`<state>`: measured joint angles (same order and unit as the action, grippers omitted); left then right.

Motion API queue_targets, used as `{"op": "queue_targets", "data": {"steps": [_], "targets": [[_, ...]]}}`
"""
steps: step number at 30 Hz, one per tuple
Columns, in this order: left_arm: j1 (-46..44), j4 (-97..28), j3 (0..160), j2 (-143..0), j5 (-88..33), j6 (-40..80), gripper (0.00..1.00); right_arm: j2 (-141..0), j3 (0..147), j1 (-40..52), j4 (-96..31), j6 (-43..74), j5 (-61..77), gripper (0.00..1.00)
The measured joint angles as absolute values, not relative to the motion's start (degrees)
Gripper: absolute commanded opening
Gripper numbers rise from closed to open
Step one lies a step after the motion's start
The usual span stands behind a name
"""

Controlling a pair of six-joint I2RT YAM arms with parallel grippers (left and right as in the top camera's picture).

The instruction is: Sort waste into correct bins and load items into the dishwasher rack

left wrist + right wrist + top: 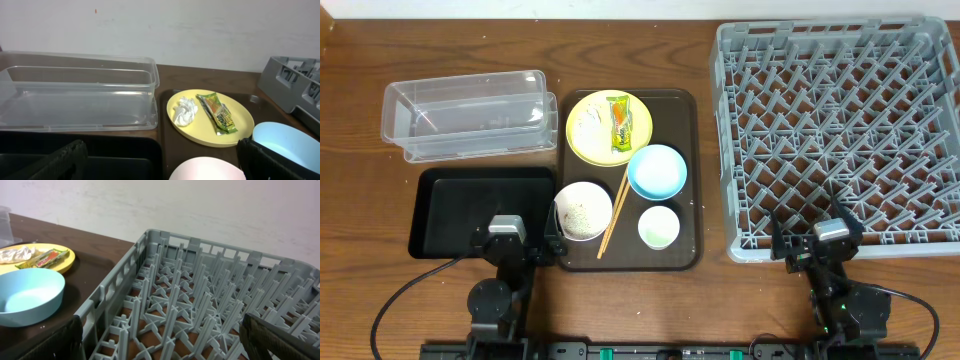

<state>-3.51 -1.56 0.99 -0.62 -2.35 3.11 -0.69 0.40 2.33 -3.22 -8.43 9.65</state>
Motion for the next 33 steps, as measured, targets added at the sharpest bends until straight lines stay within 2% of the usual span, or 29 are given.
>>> {"op": "queue_targets", "data": {"steps": [33], "targets": [[-3.5,-1.6,1.0,-0.6,-2.3,3.1,0.98,-0.7,0.4,2.3,-3.2,-8.4,9.6,0.99]]}}
